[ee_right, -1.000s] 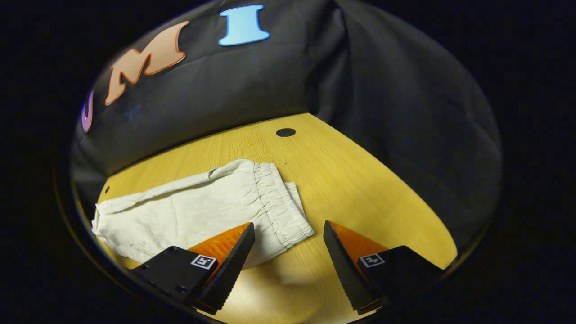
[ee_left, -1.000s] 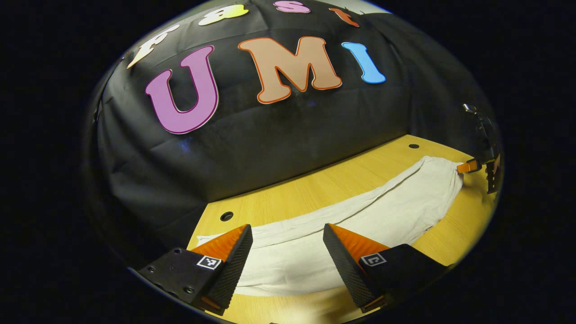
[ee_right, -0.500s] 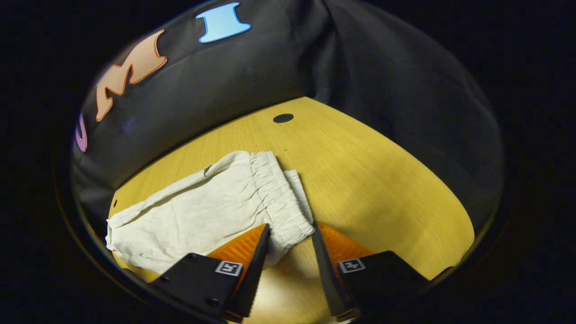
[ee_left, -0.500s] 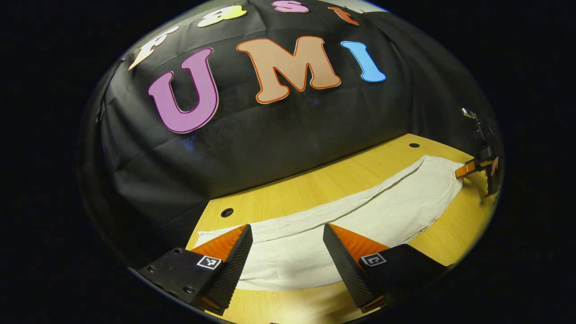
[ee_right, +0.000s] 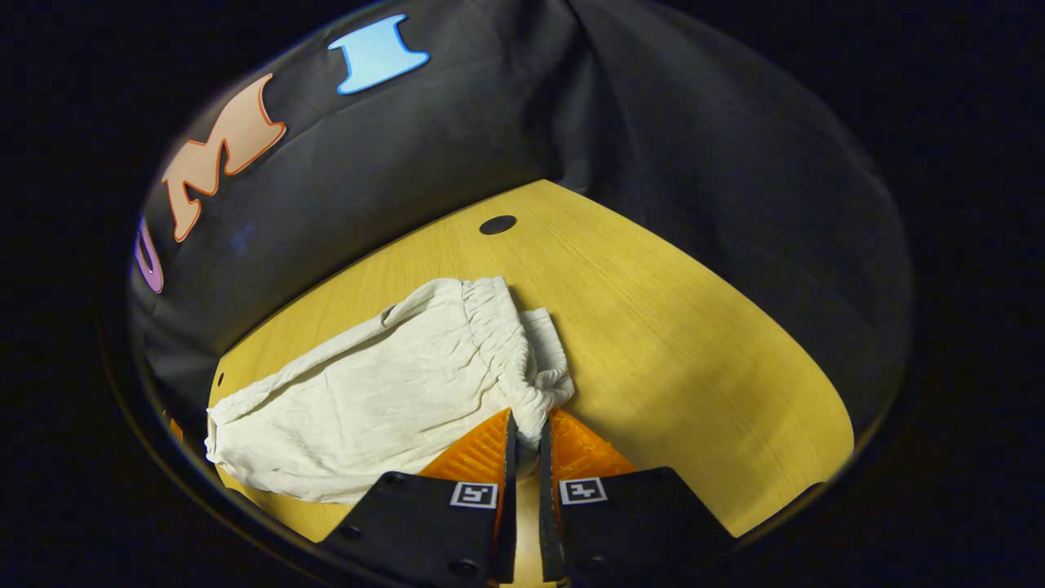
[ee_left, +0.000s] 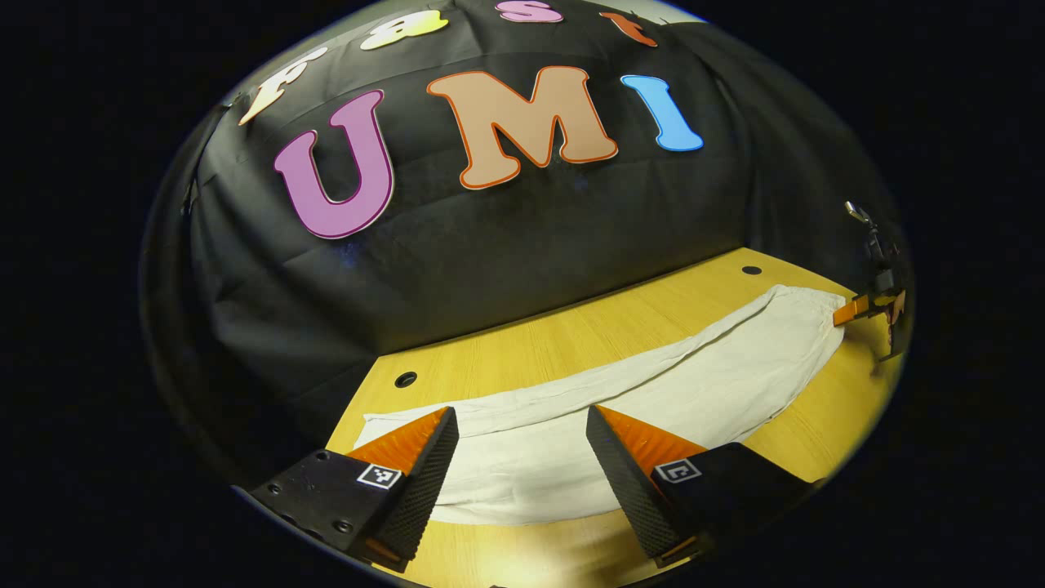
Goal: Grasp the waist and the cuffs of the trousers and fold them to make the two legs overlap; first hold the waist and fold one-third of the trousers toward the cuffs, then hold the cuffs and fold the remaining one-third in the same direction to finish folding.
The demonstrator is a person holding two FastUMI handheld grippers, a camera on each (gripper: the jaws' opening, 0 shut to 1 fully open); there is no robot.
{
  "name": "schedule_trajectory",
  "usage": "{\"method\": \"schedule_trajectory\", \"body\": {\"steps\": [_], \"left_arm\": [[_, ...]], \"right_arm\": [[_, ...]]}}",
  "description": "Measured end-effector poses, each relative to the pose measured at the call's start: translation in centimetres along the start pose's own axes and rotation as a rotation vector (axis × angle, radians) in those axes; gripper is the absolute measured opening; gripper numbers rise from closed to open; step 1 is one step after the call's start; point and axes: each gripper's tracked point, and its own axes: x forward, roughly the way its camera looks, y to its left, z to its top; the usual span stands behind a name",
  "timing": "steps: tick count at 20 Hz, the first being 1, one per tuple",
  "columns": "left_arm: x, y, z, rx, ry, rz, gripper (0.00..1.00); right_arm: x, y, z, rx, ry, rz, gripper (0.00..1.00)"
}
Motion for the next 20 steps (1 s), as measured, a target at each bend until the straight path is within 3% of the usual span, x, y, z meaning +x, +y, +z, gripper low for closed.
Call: {"method": "schedule_trajectory", "body": {"steps": [6, 12, 20], "left_arm": [[0.1, 0.0, 0.5, -0.022, -0.009, -0.009, 0.96], [0.2, 2.0, 0.7, -0.044, -0.027, -0.022, 0.96], [-0.7, 7.6, -1.0, -0.095, -0.021, 0.014, 0.96]], "right_arm": [[-3.6, 2.2, 2.5, -0.063, -0.07, 0.077, 0.13], [-7.6, 10.8, 5.0, -0.145, -0.155, 0.207, 0.13], [-10.8, 21.6, 4.1, -0.259, -0.188, 0.325, 0.13]]}}
